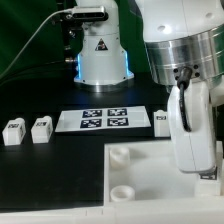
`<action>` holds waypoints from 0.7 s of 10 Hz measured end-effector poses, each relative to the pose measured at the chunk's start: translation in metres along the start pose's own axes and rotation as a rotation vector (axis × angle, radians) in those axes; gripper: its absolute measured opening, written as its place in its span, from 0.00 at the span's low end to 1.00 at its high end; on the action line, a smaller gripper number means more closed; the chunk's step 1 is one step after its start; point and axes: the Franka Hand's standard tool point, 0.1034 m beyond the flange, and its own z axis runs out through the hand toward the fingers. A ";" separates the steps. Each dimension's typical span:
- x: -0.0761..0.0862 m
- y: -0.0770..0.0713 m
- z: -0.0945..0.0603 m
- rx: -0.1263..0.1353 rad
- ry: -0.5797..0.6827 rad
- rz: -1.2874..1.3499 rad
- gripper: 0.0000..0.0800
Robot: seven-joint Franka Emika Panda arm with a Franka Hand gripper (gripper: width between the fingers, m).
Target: Assemble one leg
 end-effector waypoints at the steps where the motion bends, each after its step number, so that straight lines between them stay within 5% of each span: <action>1: 0.000 0.000 0.000 0.000 0.000 -0.002 0.60; 2: -0.001 0.000 0.000 0.001 0.000 -0.006 0.60; 3: -0.002 0.004 -0.001 0.016 -0.002 -0.015 0.77; 7: -0.017 0.021 -0.018 0.021 -0.018 -0.029 0.81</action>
Offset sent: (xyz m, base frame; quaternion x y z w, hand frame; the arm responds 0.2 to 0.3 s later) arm -0.0259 0.0117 0.0166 0.0168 -0.0120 0.0063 0.9998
